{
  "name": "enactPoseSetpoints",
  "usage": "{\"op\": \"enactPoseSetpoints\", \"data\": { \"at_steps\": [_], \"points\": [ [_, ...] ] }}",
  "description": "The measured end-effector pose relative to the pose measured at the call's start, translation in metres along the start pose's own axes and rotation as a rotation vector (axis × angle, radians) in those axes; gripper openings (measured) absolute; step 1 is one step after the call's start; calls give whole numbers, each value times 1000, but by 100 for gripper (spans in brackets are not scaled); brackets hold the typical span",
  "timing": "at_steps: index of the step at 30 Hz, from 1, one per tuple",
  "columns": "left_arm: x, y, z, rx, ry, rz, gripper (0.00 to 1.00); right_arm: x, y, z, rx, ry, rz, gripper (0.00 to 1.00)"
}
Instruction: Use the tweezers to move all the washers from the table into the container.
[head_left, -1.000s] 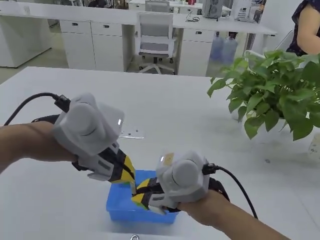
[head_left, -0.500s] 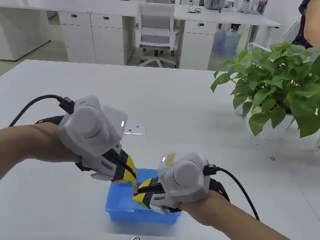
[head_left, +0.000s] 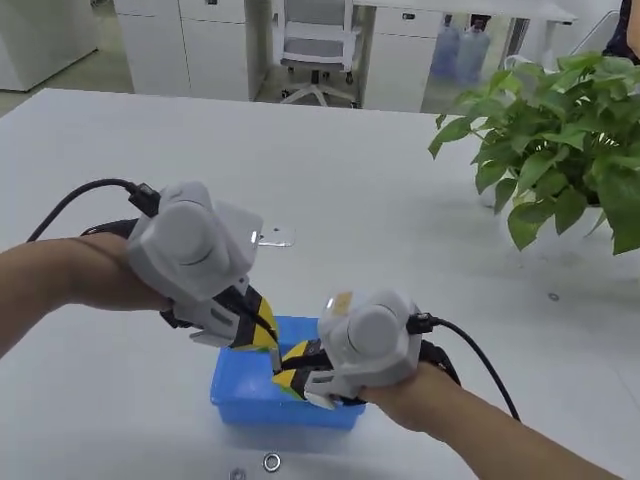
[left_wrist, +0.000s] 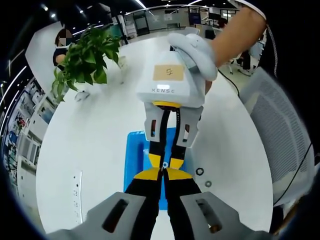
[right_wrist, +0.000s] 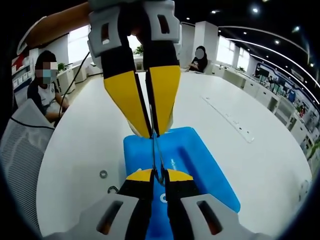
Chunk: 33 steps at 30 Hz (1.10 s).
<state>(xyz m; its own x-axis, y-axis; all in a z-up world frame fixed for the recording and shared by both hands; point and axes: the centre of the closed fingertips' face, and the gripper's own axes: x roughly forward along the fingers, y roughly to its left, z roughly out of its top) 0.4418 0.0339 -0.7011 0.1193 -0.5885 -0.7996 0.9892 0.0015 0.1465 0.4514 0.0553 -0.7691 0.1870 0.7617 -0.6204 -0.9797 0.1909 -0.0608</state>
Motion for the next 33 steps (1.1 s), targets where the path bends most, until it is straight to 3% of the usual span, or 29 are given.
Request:
{"op": "enactPoseSetpoints", "data": {
  "at_steps": [13, 33],
  "points": [
    [6, 2, -3, -12, -1, -3, 6, 3, -2, -7, 9, 17, 6, 10],
    [-6, -2, 10, 8, 0, 6, 6, -10, 0, 4, -1, -6, -13, 11]
  ]
}}
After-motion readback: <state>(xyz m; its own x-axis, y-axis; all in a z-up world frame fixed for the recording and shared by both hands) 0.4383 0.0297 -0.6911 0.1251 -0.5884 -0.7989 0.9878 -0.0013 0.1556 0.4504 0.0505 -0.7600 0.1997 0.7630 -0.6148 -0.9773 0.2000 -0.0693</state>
